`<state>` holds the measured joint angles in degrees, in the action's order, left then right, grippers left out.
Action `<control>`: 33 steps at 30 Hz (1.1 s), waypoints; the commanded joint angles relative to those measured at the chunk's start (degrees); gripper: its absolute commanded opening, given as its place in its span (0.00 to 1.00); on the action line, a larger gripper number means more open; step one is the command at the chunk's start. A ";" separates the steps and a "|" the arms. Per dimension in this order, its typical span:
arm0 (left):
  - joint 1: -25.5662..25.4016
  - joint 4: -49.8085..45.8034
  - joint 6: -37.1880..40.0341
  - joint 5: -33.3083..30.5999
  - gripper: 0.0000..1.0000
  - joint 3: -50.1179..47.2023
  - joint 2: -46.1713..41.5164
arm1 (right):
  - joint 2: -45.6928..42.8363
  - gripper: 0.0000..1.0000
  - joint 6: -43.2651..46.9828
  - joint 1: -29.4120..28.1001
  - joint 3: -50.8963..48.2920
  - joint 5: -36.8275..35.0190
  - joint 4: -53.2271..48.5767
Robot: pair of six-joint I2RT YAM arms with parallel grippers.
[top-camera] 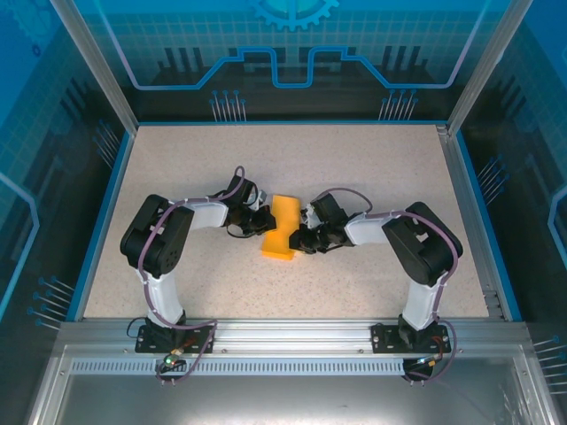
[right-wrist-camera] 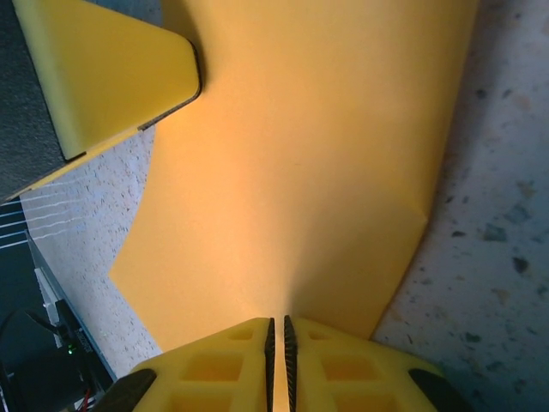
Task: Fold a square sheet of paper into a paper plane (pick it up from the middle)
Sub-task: Fold the square sheet of paper in half at the center of the table.
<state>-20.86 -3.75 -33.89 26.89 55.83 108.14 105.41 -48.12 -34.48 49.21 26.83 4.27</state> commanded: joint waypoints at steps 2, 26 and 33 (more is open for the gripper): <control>-0.49 -2.32 1.63 -0.46 0.00 -0.75 1.55 | -3.53 0.15 0.68 -0.76 -0.50 -0.60 -3.77; -0.49 -2.72 1.72 -0.17 0.00 -0.31 1.73 | -3.67 0.14 -0.78 -3.00 -1.92 -0.27 -2.27; -0.49 -2.72 1.74 -0.18 0.00 -0.39 1.73 | -2.86 0.14 -1.53 -4.28 -2.61 0.45 0.03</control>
<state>-20.86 -3.77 -33.89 26.92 55.83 108.14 102.74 -49.50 -37.56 47.57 27.07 4.14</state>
